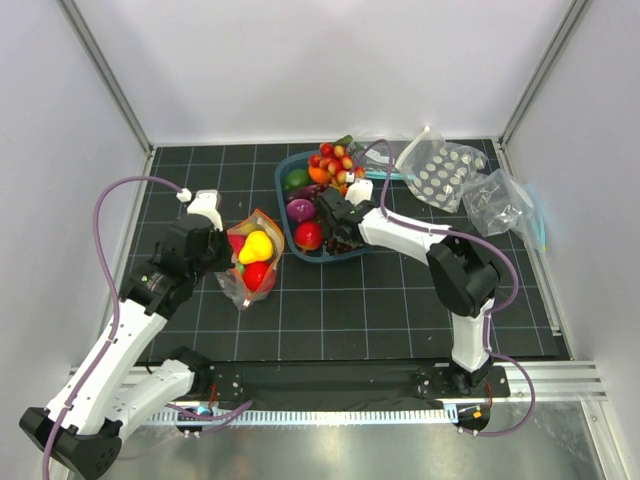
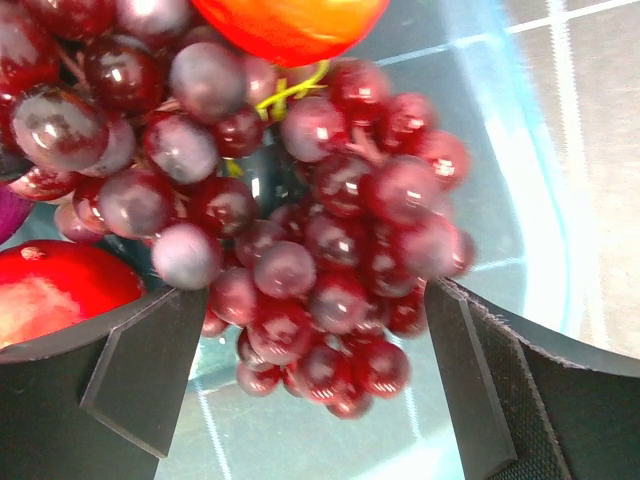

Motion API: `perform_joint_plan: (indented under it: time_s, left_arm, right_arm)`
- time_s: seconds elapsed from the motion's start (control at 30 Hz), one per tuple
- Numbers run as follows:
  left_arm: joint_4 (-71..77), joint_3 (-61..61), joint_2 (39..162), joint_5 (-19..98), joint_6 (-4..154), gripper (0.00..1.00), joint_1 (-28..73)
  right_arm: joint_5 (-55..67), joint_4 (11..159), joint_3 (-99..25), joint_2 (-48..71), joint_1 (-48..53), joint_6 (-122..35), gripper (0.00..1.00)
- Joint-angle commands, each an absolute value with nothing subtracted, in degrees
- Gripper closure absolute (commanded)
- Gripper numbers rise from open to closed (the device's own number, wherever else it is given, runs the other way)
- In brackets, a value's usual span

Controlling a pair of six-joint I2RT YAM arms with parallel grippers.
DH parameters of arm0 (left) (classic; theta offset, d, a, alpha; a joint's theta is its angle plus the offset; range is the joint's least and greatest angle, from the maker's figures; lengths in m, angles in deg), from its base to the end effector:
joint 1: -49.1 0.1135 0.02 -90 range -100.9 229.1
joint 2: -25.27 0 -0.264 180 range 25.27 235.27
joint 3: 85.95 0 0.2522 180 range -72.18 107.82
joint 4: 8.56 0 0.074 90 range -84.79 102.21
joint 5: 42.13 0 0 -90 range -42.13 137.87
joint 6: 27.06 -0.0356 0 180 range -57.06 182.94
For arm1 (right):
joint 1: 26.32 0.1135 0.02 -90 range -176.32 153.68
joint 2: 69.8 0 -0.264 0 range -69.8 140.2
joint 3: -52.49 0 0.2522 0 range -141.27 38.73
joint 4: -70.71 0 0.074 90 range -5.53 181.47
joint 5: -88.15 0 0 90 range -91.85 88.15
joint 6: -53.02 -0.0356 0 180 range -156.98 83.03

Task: Place the food in the zip-top bag and seal the zipper
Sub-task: Pick up the fake fruit from the bin.

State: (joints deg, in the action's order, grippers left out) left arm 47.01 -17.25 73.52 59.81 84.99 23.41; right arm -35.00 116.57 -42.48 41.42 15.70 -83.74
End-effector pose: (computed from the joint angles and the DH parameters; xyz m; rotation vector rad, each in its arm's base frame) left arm 0.1560 -0.0669 0.3360 -0.0490 2.1788 -0.2491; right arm 0.3148 0.2575 0.1973 0.2764 2.3900 -0.0936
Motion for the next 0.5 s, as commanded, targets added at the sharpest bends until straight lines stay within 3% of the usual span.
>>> perform_joint_plan:
  time_s: [0.0,0.47]
  left_arm:
    - [44.67,-17.69,73.17,59.73,84.56,1.00,23.70]
    - [44.67,-17.78,73.08,59.30,84.56,1.00,23.61]
  right_arm:
    - [-42.00,119.98,-41.08,35.32,17.01,-85.58,0.03]
    - [-36.84,118.93,-40.73,36.72,17.36,-83.64,0.01]
